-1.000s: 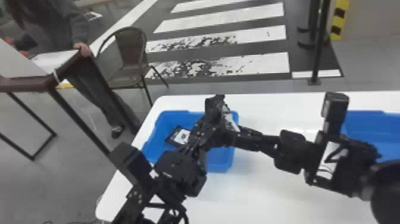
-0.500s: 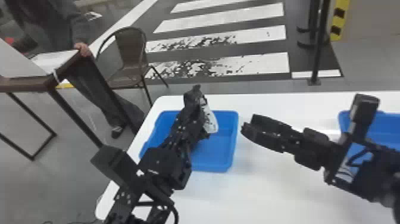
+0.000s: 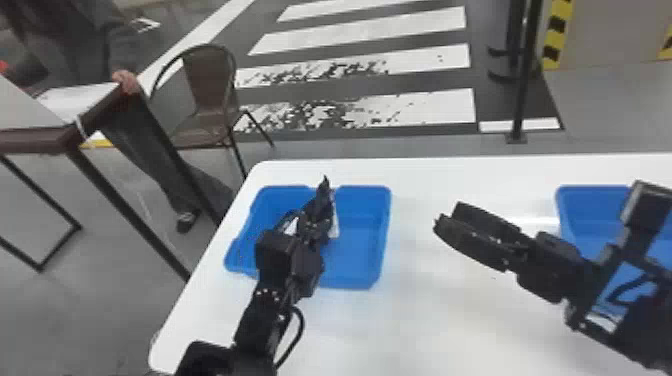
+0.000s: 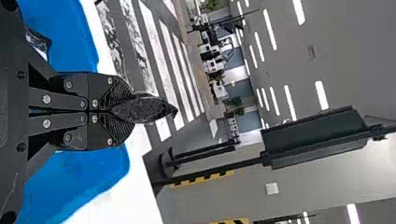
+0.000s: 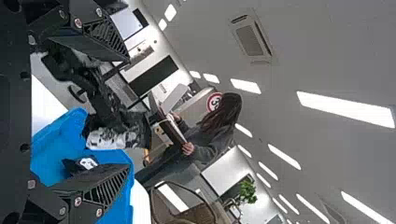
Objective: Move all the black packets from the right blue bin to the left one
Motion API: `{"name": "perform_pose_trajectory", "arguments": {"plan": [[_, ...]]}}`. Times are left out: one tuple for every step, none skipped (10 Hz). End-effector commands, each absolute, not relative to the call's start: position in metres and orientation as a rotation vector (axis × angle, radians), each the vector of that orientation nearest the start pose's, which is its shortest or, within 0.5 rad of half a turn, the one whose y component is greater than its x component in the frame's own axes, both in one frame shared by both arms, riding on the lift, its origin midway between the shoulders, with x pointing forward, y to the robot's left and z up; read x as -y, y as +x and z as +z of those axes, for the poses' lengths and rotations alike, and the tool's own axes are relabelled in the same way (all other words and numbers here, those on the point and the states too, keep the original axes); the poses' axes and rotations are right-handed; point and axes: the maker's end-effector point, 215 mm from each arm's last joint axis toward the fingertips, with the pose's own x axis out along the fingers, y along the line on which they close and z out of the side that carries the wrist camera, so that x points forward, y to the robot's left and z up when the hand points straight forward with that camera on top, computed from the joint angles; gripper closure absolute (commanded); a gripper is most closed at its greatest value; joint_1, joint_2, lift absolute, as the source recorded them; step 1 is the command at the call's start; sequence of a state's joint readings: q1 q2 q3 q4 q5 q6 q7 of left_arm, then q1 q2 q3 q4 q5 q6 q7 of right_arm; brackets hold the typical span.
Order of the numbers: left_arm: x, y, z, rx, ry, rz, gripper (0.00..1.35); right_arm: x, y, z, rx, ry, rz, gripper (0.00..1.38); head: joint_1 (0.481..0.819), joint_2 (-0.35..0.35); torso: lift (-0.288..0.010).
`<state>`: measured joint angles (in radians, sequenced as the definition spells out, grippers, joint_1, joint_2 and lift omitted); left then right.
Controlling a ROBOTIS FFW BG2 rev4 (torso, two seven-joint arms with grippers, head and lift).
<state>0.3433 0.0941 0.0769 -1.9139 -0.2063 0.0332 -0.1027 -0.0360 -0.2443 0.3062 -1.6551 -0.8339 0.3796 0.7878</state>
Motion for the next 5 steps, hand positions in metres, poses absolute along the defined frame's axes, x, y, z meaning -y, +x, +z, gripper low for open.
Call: {"name": "perform_pose_trajectory", "arguments": {"plan": [[-0.280, 0.511, -0.366, -0.071, 0.351, -0.035, 1.19, -0.017, 0.449, -0.302, -0.198, 0.684, 1.185, 0.24, 0.695, 0.327, -0.140], [-0.282, 0.509, -0.363, -0.054, 0.309, -0.029, 0.73, -0.013, 0.450, -0.302, -0.196, 0.684, 1.175, 0.24, 0.695, 0.329, -0.140], [-0.278, 0.503, -0.337, 0.044, 0.252, -0.038, 0.12, -0.006, 0.454, -0.303, -0.192, 0.672, 1.159, 0.24, 0.695, 0.332, -0.140], [-0.264, 0.489, -0.316, 0.135, 0.149, -0.067, 0.00, 0.007, 0.459, -0.306, -0.186, 0.633, 1.114, 0.24, 0.695, 0.325, -0.140], [-0.252, 0.468, -0.286, 0.221, 0.009, -0.097, 0.15, 0.024, 0.463, -0.303, -0.177, 0.589, 1.042, 0.23, 0.695, 0.316, -0.140]]}}
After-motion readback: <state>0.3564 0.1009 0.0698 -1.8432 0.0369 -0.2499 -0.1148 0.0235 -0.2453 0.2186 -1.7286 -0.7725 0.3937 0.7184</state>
